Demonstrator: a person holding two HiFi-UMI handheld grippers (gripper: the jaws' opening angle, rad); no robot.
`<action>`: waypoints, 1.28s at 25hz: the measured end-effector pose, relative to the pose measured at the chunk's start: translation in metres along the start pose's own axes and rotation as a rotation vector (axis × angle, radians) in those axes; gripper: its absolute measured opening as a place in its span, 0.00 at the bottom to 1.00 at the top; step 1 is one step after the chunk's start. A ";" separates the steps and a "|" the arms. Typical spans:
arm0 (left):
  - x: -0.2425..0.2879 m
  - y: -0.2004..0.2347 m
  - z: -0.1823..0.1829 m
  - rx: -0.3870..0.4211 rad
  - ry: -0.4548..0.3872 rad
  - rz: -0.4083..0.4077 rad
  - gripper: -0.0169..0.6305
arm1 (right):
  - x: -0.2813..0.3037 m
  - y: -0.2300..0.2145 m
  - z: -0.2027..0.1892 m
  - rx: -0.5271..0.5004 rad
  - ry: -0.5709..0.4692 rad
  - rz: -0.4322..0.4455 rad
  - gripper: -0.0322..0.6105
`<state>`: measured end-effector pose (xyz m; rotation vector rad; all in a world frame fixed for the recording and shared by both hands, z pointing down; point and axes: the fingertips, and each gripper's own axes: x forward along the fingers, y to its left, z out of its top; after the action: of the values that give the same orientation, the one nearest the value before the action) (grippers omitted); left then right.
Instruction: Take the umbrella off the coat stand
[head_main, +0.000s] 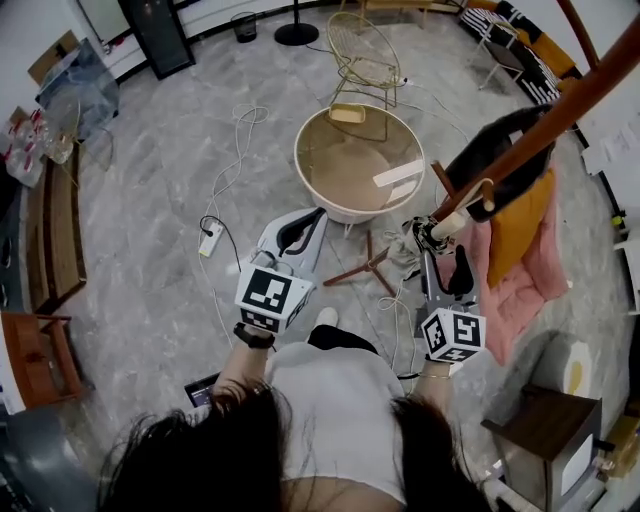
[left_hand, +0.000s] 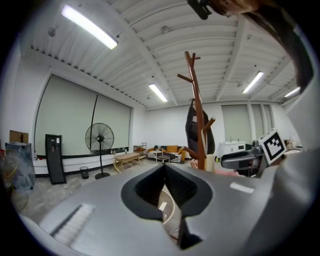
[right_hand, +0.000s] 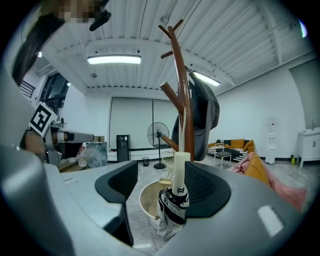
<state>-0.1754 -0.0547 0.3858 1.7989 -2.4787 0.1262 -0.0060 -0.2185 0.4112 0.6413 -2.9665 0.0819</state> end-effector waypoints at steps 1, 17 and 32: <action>0.008 0.000 0.002 0.004 -0.003 -0.013 0.12 | 0.004 -0.003 0.001 0.003 -0.001 -0.007 0.47; 0.103 -0.020 0.015 0.029 -0.020 -0.332 0.12 | 0.005 -0.023 0.006 0.041 -0.011 -0.243 0.53; 0.126 -0.028 0.013 0.093 0.004 -0.694 0.12 | 0.001 0.001 0.002 0.086 -0.033 -0.560 0.55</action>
<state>-0.1882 -0.1839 0.3877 2.5586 -1.7258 0.1962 -0.0076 -0.2186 0.4097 1.4606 -2.7018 0.1523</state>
